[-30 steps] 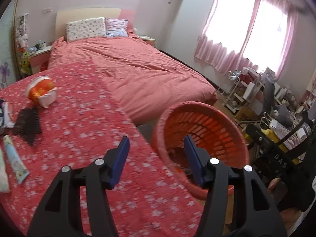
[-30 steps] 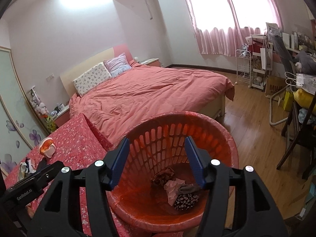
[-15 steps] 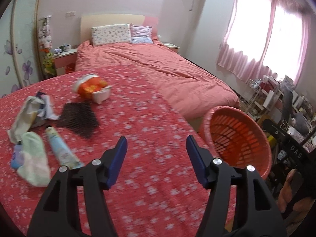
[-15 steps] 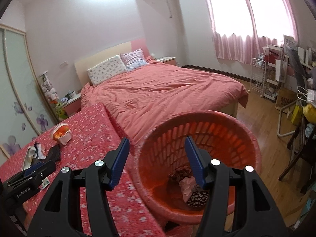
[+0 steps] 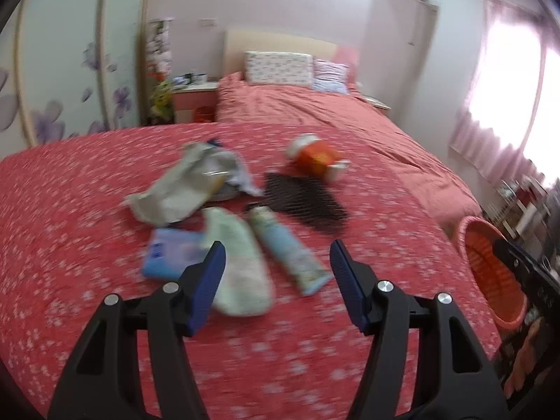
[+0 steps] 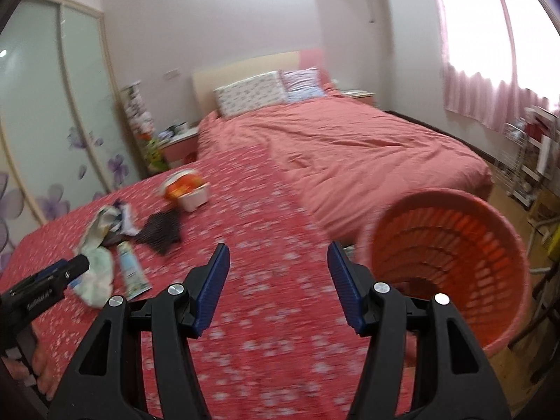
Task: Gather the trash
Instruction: 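Move both open tools back over the remaining items on the bed, then grasp the lotion tube with the right tool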
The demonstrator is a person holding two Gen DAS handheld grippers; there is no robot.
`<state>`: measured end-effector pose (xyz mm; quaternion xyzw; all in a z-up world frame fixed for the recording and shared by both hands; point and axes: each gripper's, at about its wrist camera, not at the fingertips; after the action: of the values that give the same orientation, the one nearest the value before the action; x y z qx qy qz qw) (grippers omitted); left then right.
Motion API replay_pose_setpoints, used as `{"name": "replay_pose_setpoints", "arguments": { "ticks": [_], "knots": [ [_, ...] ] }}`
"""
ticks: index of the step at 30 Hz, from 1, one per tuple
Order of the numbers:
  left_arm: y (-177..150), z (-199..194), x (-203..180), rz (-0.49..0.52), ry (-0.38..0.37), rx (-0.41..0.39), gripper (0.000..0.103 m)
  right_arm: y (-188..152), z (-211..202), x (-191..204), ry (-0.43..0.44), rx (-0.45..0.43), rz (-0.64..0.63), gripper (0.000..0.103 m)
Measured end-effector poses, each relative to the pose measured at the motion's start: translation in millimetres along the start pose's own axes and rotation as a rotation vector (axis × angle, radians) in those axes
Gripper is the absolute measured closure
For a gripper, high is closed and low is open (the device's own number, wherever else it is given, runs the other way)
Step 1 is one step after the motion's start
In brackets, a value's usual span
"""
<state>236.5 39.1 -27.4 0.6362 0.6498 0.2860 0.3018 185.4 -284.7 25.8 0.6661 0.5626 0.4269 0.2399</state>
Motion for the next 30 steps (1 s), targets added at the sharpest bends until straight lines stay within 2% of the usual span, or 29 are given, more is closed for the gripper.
{"name": "replay_pose_setpoints", "arguments": {
  "ticks": [9, 12, 23, 30],
  "knots": [
    [-7.5, -0.4, 64.8, -0.086, 0.098, 0.016, 0.042, -13.3, 28.4, 61.5, 0.117, 0.088, -0.109, 0.045],
    [-9.5, -2.0, 73.3, -0.1, 0.103, 0.015, 0.042, -15.4, 38.4, 73.2, 0.146, 0.114, -0.112, 0.045],
    [-14.4, -4.7, 107.9, -0.152, 0.12, 0.017, 0.042, -9.4, 107.4, 121.4, 0.244, 0.233, -0.141, 0.057],
    [-10.0, -0.1, 130.2, -0.191, 0.125, 0.014, 0.042, -10.1, 144.1, 143.5, 0.268, 0.296, -0.177, 0.057]
  ]
}}
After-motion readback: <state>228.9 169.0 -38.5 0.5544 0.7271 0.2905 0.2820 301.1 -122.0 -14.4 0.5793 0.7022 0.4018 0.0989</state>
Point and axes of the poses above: each gripper's, at about its wrist camera, not at the fingertips, and z roughly the way its jaws point, x to its left, y to its top, and after that the axes turned 9 degrees about y, right-handed
